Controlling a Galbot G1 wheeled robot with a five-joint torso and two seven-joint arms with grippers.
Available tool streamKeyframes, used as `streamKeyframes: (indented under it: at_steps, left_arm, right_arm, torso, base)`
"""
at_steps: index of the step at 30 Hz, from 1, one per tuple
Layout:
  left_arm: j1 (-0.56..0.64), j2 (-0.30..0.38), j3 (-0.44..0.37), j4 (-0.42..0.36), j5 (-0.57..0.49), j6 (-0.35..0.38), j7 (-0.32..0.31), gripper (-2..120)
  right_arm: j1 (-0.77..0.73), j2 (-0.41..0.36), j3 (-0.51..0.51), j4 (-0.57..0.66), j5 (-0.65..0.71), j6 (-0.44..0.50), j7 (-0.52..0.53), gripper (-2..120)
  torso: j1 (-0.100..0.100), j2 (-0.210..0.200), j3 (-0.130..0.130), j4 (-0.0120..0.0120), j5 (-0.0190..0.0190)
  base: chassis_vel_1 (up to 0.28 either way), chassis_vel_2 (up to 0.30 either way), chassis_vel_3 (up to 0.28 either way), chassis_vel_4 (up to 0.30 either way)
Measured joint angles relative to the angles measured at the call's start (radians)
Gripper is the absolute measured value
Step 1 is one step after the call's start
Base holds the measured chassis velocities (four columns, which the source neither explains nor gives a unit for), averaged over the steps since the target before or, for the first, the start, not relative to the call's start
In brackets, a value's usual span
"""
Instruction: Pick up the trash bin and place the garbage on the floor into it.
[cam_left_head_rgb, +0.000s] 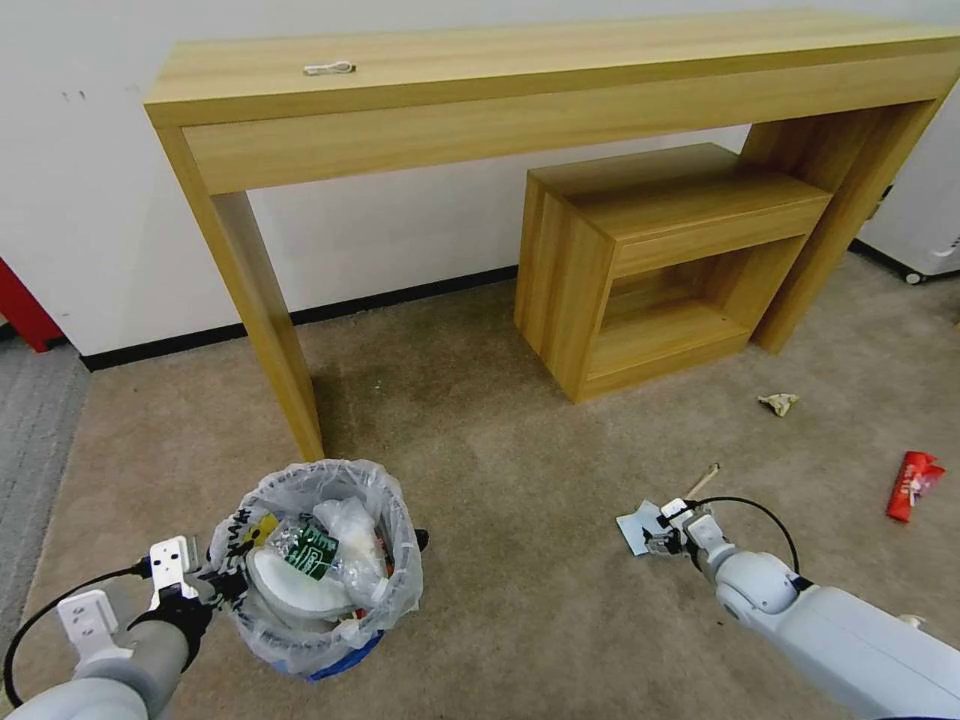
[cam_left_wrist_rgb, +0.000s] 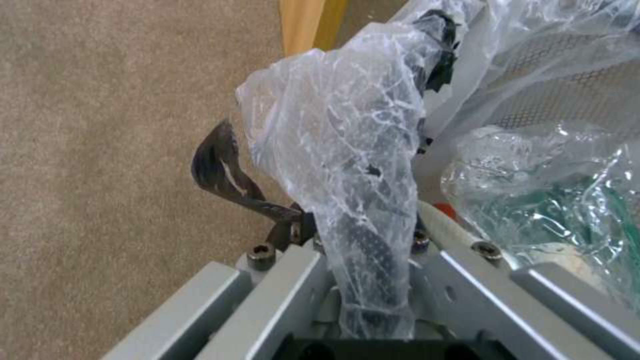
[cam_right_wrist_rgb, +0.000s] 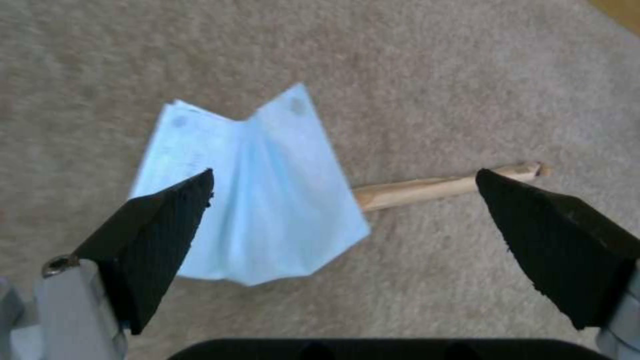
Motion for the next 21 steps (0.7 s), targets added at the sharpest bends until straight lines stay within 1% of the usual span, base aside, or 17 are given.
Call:
streamKeyframes:
  at_steps: [5, 8, 9, 12, 13, 14, 16, 17, 19, 20, 21]
  left_arm:
    - [-0.002, 0.001, 0.000, 0.000, -0.002, -0.001, 0.000, 1]
    - [-0.003, 0.000, 0.005, -0.005, -0.003, -0.001, 0.000, 1]
    - [-0.003, 0.000, 0.005, -0.005, -0.003, -0.001, 0.000, 1]
    - [-0.002, -0.003, 0.011, -0.010, -0.003, -0.001, 0.000, 1]
    - [-0.002, -0.003, 0.011, -0.010, -0.003, -0.001, 0.000, 1]
    - [0.000, -0.003, 0.013, -0.012, -0.003, -0.001, 0.000, 1]
    - [0.004, -0.002, 0.013, -0.017, -0.003, -0.001, 0.000, 1]
    - [0.004, -0.002, 0.013, -0.017, -0.003, -0.001, 0.000, 1]
    - [0.010, -0.001, 0.011, -0.024, -0.003, -0.001, 0.000, 1]
    - [0.010, -0.001, 0.011, -0.024, -0.003, -0.001, 0.000, 1]
    - [0.012, -0.001, 0.010, -0.027, -0.003, -0.001, 0.000, 1]
  right_arm:
    - [0.001, 0.015, 0.000, -0.055, -0.011, 0.042, -0.021, 100]
    - [0.002, 0.043, 0.002, -0.122, -0.033, 0.079, -0.053, 100]
    - [0.002, 0.043, 0.002, -0.122, -0.033, 0.079, -0.053, 100]
    - [0.014, 0.083, -0.005, -0.198, -0.057, 0.117, -0.074, 100]
    - [0.014, 0.083, -0.005, -0.198, -0.057, 0.117, -0.074, 100]
    - [0.020, 0.099, -0.006, -0.225, -0.065, 0.129, -0.077, 99]
    - [0.025, 0.119, -0.008, -0.262, -0.078, 0.160, -0.095, 92]
    - [0.025, 0.119, -0.008, -0.262, -0.078, 0.160, -0.095, 92]
    - [0.026, 0.135, -0.008, -0.289, -0.093, 0.199, -0.106, 82]
    - [0.026, 0.135, -0.008, -0.289, -0.093, 0.199, -0.106, 82]
    - [0.026, 0.142, -0.009, -0.295, -0.098, 0.210, -0.108, 78]
  torso:
    - [0.000, 0.000, 0.000, -0.0002, 0.0000]
    - [0.000, 0.000, 0.000, -0.0003, 0.0003]
    - [0.000, 0.000, 0.000, -0.0003, 0.0003]
    - [0.000, 0.000, 0.000, -0.0002, 0.0003]
    - [0.000, 0.000, 0.000, -0.0002, 0.0003]
    - [0.000, 0.000, 0.000, -0.0002, 0.0002]
    - [0.000, 0.000, 0.000, 0.0000, 0.0002]
    - [0.000, 0.000, 0.000, 0.0000, 0.0002]
    - [0.000, 0.000, 0.000, -0.0003, -0.0001]
    - [0.000, 0.000, 0.000, -0.0003, -0.0001]
    - [0.000, 0.000, 0.000, -0.0003, -0.0002]
  base:
    - [0.000, 0.000, 0.000, 0.000]
    - [0.000, 0.000, 0.000, 0.000]
    - [0.000, 0.000, 0.000, 0.000]
    - [0.000, 0.000, 0.000, 0.000]
    - [0.000, 0.000, 0.000, 0.000]
    - [0.000, 0.000, 0.000, 0.000]
    - [0.000, 0.000, 0.000, 0.000]
    - [0.000, 0.000, 0.000, 0.000]
    - [0.000, 0.000, 0.000, 0.000]
    - [0.000, 0.000, 0.000, 0.000]
    - [0.000, 0.000, 0.000, 0.000]
